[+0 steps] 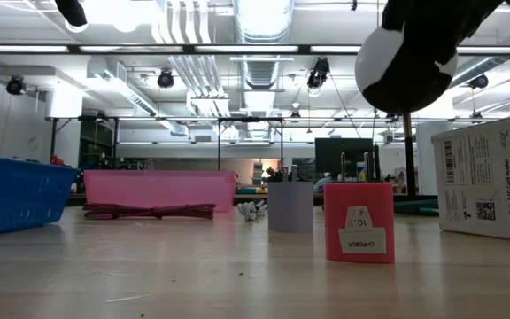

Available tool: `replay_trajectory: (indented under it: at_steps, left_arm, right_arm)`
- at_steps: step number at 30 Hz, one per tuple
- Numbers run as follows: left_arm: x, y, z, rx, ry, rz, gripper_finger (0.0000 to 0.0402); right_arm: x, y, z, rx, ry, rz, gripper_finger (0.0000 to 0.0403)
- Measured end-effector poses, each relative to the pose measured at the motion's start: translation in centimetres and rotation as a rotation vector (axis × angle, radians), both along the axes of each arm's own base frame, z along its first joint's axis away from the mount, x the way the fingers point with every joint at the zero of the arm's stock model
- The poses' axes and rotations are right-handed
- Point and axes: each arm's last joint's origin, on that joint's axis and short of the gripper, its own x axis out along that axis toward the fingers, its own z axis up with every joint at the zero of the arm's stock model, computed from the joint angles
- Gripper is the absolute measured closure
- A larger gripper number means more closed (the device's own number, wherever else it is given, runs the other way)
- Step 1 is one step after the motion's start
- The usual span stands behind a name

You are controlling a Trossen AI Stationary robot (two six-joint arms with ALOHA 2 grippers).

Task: Pick and place items into bin
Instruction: Put the blue charger cable into the pink bin

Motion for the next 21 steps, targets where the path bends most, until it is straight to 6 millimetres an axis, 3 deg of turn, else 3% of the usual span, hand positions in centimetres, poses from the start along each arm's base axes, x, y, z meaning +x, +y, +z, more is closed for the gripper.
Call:
replay_trajectory:
  at_steps: [21]
  left_arm:
    - [0.1, 0.0, -0.4, 0.003, 0.012, 0.001, 0.023]
  right_arm:
    - [4.2, -0.6, -8.8, -0.029, 0.495, -0.035, 0.0258]
